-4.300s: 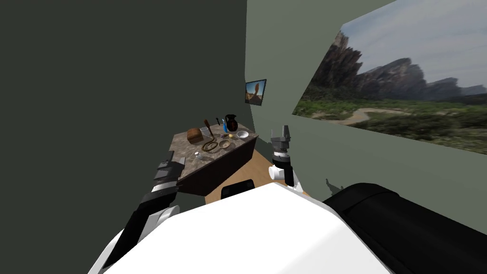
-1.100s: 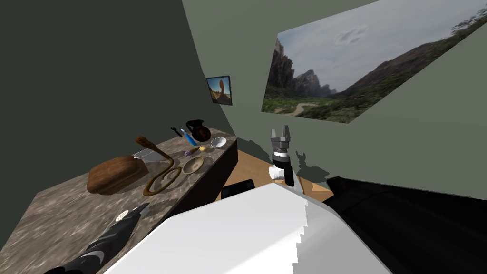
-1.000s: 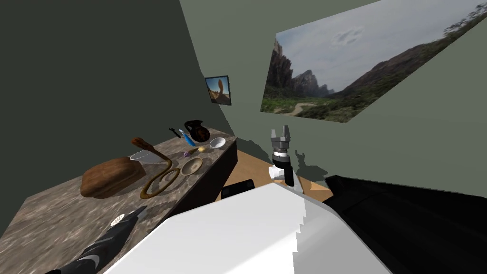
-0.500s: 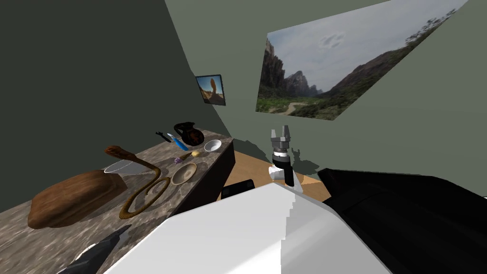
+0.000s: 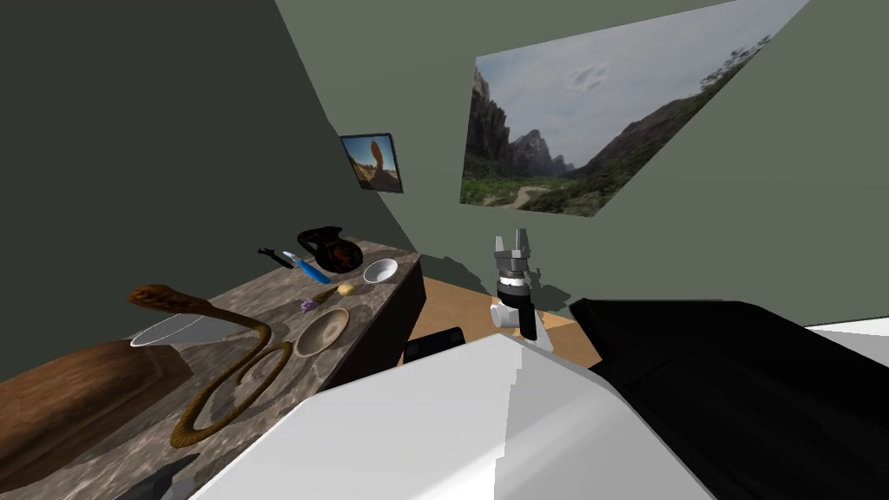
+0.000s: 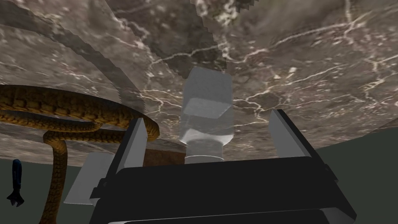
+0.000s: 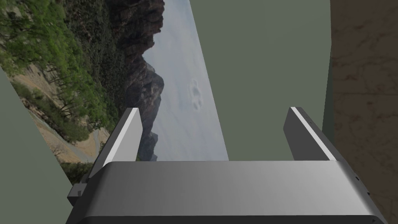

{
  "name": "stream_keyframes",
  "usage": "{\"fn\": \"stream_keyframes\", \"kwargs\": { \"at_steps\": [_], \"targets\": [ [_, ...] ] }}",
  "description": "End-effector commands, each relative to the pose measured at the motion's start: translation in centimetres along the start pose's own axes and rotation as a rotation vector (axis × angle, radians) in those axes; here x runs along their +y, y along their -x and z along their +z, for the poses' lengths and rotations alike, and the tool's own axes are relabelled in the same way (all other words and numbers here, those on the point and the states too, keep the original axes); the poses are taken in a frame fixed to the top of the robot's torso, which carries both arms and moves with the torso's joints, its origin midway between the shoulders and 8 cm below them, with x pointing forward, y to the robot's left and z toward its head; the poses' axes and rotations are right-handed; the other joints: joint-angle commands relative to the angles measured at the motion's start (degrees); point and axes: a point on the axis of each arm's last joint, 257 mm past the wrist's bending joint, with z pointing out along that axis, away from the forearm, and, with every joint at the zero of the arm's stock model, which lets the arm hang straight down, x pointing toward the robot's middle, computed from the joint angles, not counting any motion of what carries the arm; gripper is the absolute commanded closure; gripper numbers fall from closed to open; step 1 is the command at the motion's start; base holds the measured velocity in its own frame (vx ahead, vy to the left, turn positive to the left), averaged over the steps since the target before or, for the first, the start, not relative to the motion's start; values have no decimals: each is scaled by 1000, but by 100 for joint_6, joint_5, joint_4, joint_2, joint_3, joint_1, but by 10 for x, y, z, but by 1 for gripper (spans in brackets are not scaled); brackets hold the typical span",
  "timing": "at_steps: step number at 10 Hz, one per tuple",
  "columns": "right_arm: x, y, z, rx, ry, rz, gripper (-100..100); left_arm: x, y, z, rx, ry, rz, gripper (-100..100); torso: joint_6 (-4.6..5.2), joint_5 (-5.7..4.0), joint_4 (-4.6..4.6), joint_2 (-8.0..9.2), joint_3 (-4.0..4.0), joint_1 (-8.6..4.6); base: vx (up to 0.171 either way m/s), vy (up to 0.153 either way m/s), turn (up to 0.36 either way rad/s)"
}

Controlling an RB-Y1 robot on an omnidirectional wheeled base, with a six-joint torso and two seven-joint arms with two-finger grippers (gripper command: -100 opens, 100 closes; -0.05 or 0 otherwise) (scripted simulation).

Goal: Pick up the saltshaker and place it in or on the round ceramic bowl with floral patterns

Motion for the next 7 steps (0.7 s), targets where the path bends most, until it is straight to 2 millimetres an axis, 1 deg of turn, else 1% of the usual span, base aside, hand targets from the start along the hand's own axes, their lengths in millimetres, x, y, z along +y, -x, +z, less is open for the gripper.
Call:
{"fn": "stream_keyframes", "kwargs": {
  "at_steps": [1, 2, 3, 4, 7],
  "targets": [
    [0, 0, 0, 0, 0, 0, 0, 14, 4, -2, 2, 54, 19, -100, 0, 0, 0, 0, 0, 0, 32, -4, -140],
    [0, 0, 0, 0, 0, 0, 0, 8, 2, -1, 1, 31, 11, -100, 1, 0, 0, 0, 0, -1, 13, 1, -30],
    [0, 0, 0, 0, 0, 0, 0, 9, 2, -1, 1, 37, 12, 0, -3, 0, 2, 6, 4, -1, 0, 0, 0],
    [0, 0, 0, 0, 0, 0, 0, 13, 2, 6, 1, 40, 5, -100, -2, 0, 3, 11, 7, -1, 3, 5, -48],
    [0, 0, 0, 0, 0, 0, 0, 22, 0, 19, 1, 46, -7, -100, -2, 2, 4, 14, 8, 5, 2, 11, -52]
  ]
}}
